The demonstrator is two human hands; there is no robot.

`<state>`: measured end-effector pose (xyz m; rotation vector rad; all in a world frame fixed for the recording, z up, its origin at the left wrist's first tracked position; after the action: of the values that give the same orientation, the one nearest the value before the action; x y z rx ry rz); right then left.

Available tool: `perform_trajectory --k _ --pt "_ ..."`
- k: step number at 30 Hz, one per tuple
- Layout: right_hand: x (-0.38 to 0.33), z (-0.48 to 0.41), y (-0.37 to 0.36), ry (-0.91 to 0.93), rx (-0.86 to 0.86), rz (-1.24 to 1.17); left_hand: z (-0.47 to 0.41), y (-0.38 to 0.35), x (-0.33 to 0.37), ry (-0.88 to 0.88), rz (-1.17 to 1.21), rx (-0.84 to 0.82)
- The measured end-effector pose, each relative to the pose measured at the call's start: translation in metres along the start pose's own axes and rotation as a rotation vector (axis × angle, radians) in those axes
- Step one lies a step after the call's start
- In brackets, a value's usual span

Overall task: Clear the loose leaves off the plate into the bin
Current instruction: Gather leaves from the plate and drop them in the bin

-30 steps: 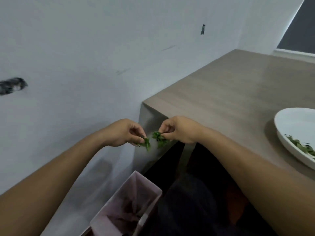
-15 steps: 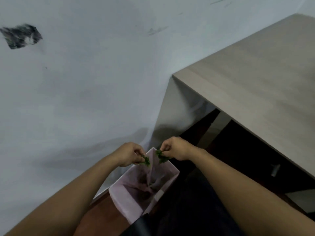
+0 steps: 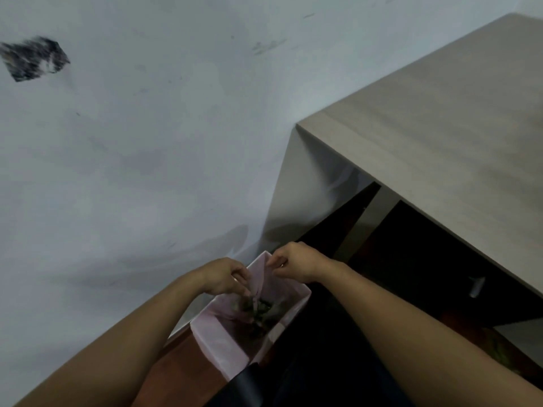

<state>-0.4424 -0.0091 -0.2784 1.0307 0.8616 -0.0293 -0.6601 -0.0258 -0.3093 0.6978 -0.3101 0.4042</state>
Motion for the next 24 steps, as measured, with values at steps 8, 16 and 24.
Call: perform_trajectory --k 8,16,24 --pt "-0.003 0.018 0.029 0.038 0.091 -0.010 0.004 0.006 0.012 -0.039 -0.013 0.123" --pt "-0.014 0.047 0.081 0.051 0.175 0.011 0.033 0.034 0.063 -0.117 0.093 0.090" --pt "-0.042 0.116 0.187 0.037 0.333 0.122 0.098 0.096 0.192 -0.394 0.086 0.158"
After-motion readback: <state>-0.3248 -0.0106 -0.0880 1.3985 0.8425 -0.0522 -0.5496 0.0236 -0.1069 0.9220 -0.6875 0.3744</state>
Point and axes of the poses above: each hand's wrist, its own z-axis away from the middle knuckle, its own y-axis out of the back of the hand, x = y × z, the point moved 4 cm from there along -z, towards the middle knuckle, and after that the axes turned 11 degrees about y, right-handed, at the moved point
